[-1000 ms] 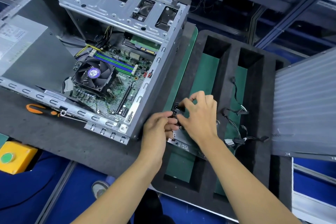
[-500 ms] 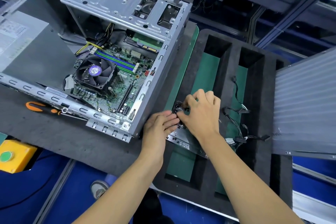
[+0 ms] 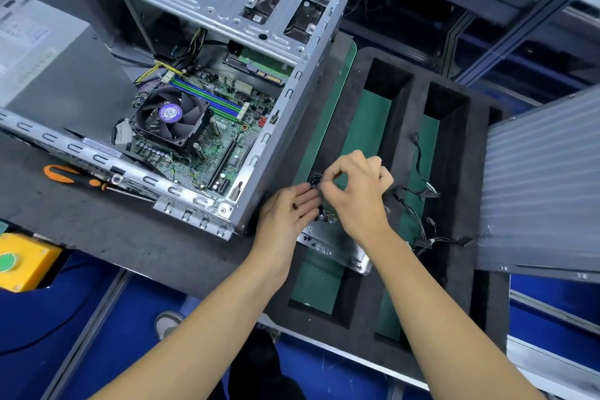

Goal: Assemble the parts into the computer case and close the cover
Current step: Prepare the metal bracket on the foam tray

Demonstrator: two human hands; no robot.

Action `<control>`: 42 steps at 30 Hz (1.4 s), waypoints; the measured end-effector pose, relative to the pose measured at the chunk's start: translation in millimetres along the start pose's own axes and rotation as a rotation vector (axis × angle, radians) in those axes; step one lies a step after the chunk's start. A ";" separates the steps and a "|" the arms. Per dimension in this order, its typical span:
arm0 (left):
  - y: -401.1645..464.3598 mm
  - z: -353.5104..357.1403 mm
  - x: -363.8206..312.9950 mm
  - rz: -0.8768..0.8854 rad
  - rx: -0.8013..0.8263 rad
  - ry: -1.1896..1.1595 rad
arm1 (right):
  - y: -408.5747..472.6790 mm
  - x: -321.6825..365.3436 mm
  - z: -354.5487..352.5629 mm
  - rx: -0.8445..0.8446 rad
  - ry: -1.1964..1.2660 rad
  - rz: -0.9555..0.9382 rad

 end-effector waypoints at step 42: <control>-27.2 -45.1 8.4 0.242 -0.069 -0.043 | -28.9 1.1 25.6 0.018 -0.179 -0.290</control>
Point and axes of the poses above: each hand's wrist, its own y-axis towards the middle knuckle, its own z-axis out of the palm, x = y × z, the point moved 9 cm from there along y, towards the middle knuckle, and after that the axes turned 9 degrees about -y, right-handed, at the moved point
